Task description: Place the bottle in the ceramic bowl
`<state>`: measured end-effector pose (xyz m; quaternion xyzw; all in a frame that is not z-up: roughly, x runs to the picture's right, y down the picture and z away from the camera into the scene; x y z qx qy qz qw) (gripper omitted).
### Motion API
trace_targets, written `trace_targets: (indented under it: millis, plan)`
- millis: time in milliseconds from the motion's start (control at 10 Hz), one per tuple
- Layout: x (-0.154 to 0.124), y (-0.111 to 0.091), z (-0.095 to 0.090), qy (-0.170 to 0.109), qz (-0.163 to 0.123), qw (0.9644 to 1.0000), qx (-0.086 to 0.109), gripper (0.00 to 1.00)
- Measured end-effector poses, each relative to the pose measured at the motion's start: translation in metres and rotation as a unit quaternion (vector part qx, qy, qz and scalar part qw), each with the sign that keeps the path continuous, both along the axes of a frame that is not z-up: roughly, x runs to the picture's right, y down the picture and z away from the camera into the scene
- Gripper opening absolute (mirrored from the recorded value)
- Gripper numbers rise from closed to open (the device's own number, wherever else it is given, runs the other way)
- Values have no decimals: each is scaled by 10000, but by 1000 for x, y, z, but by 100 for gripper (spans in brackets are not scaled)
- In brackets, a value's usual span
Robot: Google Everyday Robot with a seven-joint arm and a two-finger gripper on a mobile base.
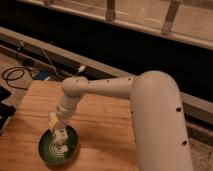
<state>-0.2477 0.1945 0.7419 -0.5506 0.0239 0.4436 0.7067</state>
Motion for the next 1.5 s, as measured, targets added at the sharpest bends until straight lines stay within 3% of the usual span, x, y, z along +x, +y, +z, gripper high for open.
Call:
trace_targets:
  millis: [700,800,1500]
  plan:
    - [1,0,0,5,5,10000,-3,2]
    - [1,0,0,5,4,10000,-3,7]
    - [1,0,0,5,4,10000,-3,77]
